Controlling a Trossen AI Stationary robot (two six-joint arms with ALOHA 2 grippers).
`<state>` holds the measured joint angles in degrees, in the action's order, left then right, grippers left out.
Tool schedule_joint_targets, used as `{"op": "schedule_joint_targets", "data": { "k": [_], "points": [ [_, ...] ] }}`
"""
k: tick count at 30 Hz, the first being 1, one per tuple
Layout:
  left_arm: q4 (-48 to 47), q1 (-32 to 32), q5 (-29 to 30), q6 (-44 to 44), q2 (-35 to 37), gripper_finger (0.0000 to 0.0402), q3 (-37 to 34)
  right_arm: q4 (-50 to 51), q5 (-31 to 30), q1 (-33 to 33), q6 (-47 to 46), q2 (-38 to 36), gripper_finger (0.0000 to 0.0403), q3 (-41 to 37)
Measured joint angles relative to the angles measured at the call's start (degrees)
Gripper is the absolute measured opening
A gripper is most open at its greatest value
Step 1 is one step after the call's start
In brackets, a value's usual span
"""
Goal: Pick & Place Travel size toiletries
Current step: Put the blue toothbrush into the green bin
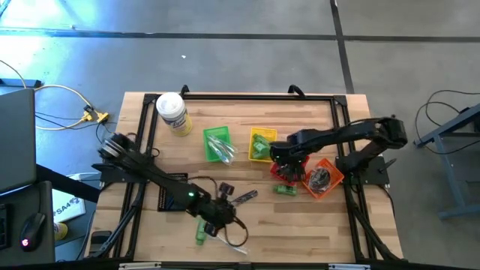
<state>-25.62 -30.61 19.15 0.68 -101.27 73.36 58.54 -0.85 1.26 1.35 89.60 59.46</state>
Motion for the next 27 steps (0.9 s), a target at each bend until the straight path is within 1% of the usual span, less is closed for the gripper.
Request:
{"op": "schedule_joint_targets", "data": {
  "k": [2, 4, 9, 12, 14, 16, 17, 19, 22, 25, 27],
  "points": [
    [-0.8, -0.9, 1.11, -0.88, 3.86, 0.0002, 0.13, -1.52, 1.53, -0.71, -1.37, -4.21, 0.0246, 0.0],
    [-2.97, -2.04, 2.74, -1.44, 8.0, 0.0004, 0.11, -3.05, 2.3, -1.7, -2.65, -8.57, 0.0248, 0.09],
    [-6.64, -4.57, 5.84, -1.09, 18.15, 0.0001, 0.11, -5.55, -0.77, -4.75, -8.5, -21.0, 0.0226, 0.09],
    [-10.89, -6.11, 9.68, 1.3, 23.21, 0.0001, 0.07, -8.38, -1.98, -7.4, -11.67, -28.5, 0.0192, 0.07],
    [-13.43, -7.36, 14.0, 3.13, 26.36, 0.0001, -0.37, -12.42, -4.97, -10.03, -13.87, -33.56, 0.0159, 0.04],
    [-13.8, -8.53, 17.1, 4.23, 29.87, 0.0, -2.01, -18.81, -7.52, -13.45, -15.5, -37.96, 0.0119, -0.78],
    [-12.98, -9.07, 17.6, 4.34, 31.76, 0.0, -3.5, -23.34, -8.25, -15.03, -15.66, -40.0, 0.0099, -1.64],
    [-9.27, -10.05, 17.81, 3.62, 35.71, 0.0, -8.04, -33.22, -7.46, -17.84, -13.88, -43.41, 0.0059, -4.41],
    [1.85, -10.44, 17.66, 0.1, 42.43, 0.0, -18.34, -47.36, -4.25, -21.29, -8.42, -46.99, 0.0014, -10.05],
    [13.24, -10.26, 17.51, -1.06, 49.62, 0.0, -29.27, -57.72, -1.05, -23.25, -5.85, -48.18, 0.0009, -15.78],
    [19.24, -10.25, 18.02, -2.01, 53.87, 0.0, -35.49, -59.65, -0.8, -24.02, -5.69, -48.88, 0.0011, -18.46]
  ]
}}
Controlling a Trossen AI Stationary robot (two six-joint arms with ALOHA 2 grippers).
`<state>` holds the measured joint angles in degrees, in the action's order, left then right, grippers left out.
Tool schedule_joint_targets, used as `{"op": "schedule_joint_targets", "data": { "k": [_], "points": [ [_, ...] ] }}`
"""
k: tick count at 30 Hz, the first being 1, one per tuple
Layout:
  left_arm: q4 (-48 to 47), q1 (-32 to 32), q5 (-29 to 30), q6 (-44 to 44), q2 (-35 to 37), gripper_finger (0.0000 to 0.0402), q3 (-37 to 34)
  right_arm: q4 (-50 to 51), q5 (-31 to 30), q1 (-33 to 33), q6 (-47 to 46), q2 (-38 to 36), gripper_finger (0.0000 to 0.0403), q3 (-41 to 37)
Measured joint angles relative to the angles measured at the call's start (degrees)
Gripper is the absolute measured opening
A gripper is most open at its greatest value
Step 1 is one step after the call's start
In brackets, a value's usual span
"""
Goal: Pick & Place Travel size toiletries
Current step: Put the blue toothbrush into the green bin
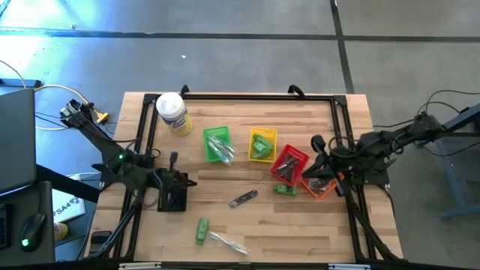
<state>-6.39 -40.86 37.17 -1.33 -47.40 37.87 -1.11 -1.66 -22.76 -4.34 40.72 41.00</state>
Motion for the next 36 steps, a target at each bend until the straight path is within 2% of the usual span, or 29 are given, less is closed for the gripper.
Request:
{"op": "schedule_joint_targets", "data": {
  "k": [7, 15, 22, 31, 36],
  "points": [
    [11.74, 0.23, 3.31, -2.69, 12.8, 0.0, -13.88, -2.65, -2.91, -0.55, 2.66, -1.08, 0.0008, -6.18],
    [27.77, 4.54, 3.29, -9.21, 18.36, 0.0, -26.41, -19.03, -5.58, -0.4, 2.82, 0.06, 0.0008, -18.48],
    [27.45, 5.6, 3.19, -5.74, 21.53, 0.0, -30.99, -29.22, -5.64, -0.5, 2.56, -0.31, 0.0007, -25.42],
    [26.76, 5.62, 3.24, -8.8, 21.44, 0.0, -33.77, -31.7, -6.0, -0.5, 2.9, -0.31, 0.0007, -30.47],
    [26.22, 5.62, 3.14, -6.09, 23.73, 0.0, -35.98, -36.76, -11.87, -0.49, 1.37, -0.89, 0.0007, -33.48]
  ]
}}
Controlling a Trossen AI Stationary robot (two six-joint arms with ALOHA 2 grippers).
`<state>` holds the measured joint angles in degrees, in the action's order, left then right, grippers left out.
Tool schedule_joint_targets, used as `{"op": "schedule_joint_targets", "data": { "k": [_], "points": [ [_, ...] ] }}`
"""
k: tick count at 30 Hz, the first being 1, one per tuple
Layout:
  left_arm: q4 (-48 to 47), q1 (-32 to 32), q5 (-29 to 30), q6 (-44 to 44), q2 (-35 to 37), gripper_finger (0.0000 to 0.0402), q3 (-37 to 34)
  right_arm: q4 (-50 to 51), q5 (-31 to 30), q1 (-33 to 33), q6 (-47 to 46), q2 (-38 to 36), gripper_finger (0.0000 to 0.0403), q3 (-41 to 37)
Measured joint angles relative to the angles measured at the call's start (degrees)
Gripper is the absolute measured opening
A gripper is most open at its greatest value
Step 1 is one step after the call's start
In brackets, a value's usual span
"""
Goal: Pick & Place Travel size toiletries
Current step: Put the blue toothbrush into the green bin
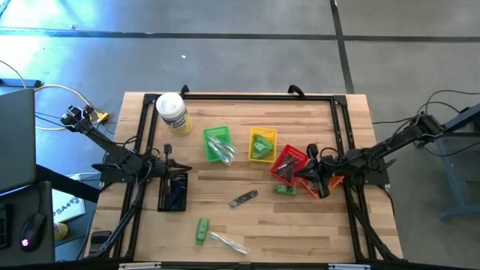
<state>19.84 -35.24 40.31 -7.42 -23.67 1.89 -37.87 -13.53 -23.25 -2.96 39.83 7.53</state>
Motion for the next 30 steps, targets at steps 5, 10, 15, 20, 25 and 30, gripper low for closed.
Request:
{"op": "schedule_joint_targets", "data": {
  "k": [5, 10, 15, 20, 25, 30],
  "points": [
    [-3.4, 0.0, -0.19, 3.66, 1.38, 0.0, -1.01, -0.53, -0.39, -0.02, -1.22, -4.21, 0.0007, -3.86],
    [-4.79, 0.0, -0.35, 5.26, 1.41, 0.0, -1.05, -2.59, -3.71, 0.0, -1.16, -6.19, 0.0007, -7.01],
    [-5.65, 0.0, -0.35, 5.23, 1.43, 0.0, -1.12, -2.09, -4.72, 0.36, 1.92, -6.14, 0.0007, -7.03],
    [-6.23, 0.0, -0.3, 1.92, 1.43, 0.0, -1.16, -2.69, -9.67, 0.77, 1.2, -4.96, 0.0007, -7.06],
    [-6.32, 0.02, -0.93, -4.37, 1.42, 0.0, -0.23, -1.95, -11.52, 0.79, -2.46, -5.02, 0.0007, -7.06],
    [-6.3, 0.02, -2.19, -8.19, 1.43, 0.0, -0.05, 0.0, -8.17, 0.75, -2.96, -4.99, 0.0007, -7.08]
  ]
}}
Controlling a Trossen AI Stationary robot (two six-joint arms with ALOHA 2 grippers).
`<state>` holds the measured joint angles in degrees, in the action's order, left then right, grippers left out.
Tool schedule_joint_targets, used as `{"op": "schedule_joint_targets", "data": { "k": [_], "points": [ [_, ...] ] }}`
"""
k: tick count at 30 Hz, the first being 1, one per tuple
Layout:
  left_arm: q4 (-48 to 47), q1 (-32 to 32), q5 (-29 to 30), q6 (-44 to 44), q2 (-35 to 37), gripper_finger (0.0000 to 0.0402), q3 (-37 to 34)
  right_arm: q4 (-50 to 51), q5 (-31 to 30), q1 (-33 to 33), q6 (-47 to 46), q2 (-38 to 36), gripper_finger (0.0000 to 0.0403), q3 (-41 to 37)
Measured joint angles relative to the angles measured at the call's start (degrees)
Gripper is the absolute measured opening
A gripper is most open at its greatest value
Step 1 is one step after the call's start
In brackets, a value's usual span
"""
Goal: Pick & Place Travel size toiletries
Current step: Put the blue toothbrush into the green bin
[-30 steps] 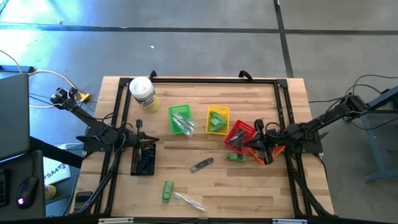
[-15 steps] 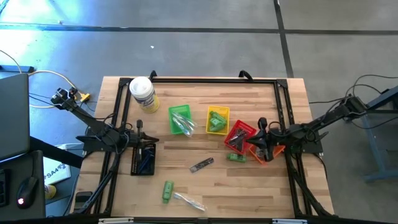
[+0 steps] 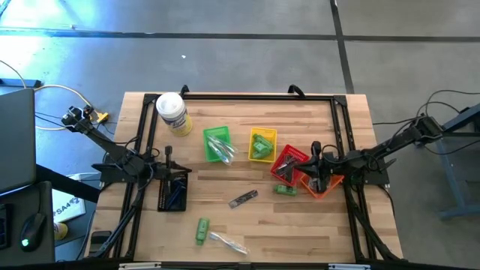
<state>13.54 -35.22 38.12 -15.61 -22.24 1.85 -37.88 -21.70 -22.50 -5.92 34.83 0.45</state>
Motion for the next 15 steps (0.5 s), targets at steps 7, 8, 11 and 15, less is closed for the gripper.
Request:
{"op": "schedule_joint_targets", "data": {
  "k": [7, 8, 11, 15],
  "points": [
    [3.73, 0.0, 0.01, -0.74, 0.0, 0.0, 0.05, -1.37, -7.43, 0.04, 0.68, -0.03, 0.0007, 0.07],
    [4.02, 0.0, -0.01, -0.92, 0.0, 0.0, 0.07, -1.39, -7.47, 0.04, 3.24, 0.03, 0.0007, 0.07],
    [3.89, 0.0, -0.01, -1.03, -0.02, 0.0, 0.07, -2.08, -5.18, 0.02, 7.47, 0.75, 0.0007, 0.09],
    [3.91, 0.0, 0.0, -0.32, 0.0, 0.0, 0.09, -3.07, -0.66, 0.04, 5.72, 0.75, 0.0007, 0.09]
  ]
}}
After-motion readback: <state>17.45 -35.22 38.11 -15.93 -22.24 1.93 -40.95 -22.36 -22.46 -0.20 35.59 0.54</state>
